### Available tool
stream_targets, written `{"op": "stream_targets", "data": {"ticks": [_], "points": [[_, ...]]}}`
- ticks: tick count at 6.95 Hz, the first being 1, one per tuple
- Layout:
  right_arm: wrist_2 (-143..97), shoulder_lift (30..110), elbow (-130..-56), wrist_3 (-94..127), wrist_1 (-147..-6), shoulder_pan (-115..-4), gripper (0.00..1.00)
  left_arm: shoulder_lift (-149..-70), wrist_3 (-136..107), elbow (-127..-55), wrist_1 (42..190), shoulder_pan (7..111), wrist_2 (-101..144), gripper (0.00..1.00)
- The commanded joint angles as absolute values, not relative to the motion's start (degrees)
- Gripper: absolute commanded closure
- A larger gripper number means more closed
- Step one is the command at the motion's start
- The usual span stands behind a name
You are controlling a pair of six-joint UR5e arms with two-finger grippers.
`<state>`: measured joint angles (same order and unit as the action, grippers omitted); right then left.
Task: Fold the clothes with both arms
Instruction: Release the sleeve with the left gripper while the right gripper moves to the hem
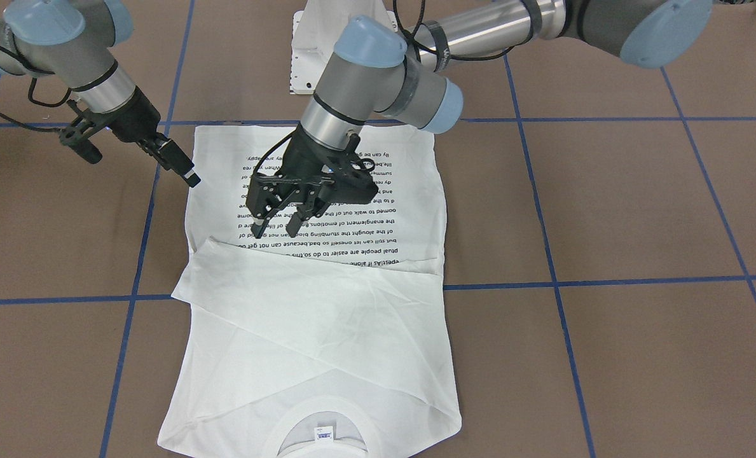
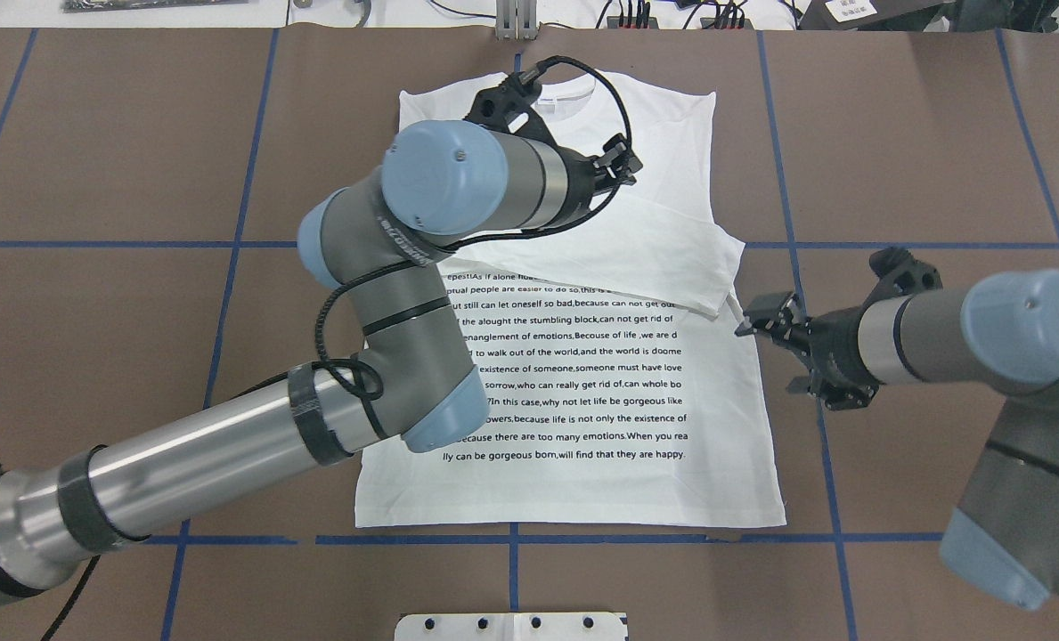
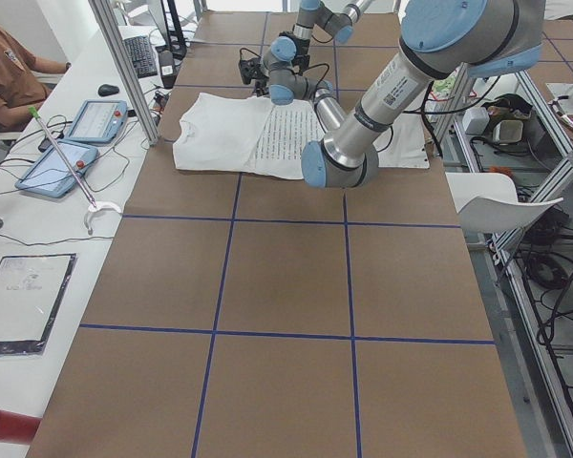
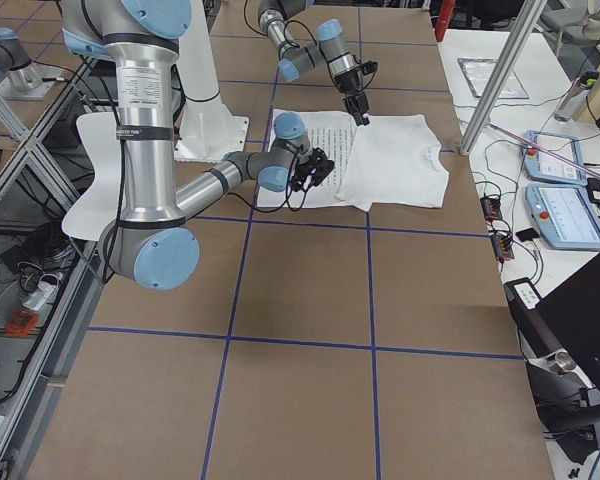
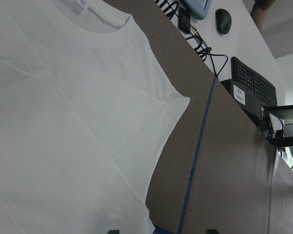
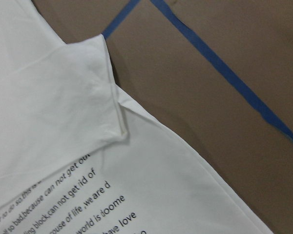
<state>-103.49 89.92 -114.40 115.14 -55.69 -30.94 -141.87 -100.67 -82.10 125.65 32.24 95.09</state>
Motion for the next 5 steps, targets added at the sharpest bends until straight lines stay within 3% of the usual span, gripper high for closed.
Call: {"op": "stream_targets", "data": {"ticks": [1, 4, 5], "points": [[-91.61, 93.42, -118.2, 122.31, -60.53, -18.94, 0.09, -136.86, -98.17, -90.77, 121.38, 32.96, 96.24, 0.34], [-91.49, 97.54, -119.7, 125.59, -60.56, -14.95, 0.22, -135.8, -98.17, -91.14, 121.46, 32.87, 96.07, 0.34], [-91.67, 97.73, -119.71, 125.6, -60.56, -14.07, 0.22, -135.53, -98.17, -91.4, 121.46, 32.87, 95.98, 0.34]]}}
